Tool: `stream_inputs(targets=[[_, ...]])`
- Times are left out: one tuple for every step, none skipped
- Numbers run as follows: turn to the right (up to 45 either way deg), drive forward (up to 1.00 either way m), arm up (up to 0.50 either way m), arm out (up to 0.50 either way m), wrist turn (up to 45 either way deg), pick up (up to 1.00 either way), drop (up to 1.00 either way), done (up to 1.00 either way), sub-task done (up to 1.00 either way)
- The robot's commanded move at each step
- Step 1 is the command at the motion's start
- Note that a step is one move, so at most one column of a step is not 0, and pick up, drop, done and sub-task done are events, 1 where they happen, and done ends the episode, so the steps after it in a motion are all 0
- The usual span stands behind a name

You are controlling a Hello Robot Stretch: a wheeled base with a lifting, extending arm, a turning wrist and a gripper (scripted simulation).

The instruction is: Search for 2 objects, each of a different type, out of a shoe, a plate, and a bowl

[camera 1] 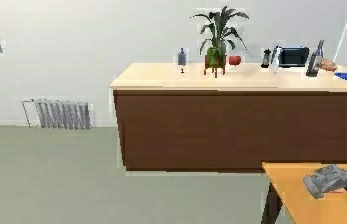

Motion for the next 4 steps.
stream_inputs(targets=[[6.0,0.0,0.0,0.0,0.0,0.0,0.0,0.0,0.0],[0.0,0.25,0.0,0.0,0.0,0.0,0.0,0.0,0.0],[45.0,0.0,0.0,0.0,0.0,0.0,0.0,0.0,0.0],[33.0,0.0,0.0,0.0,0.0,0.0,0.0,0.0,0.0]])
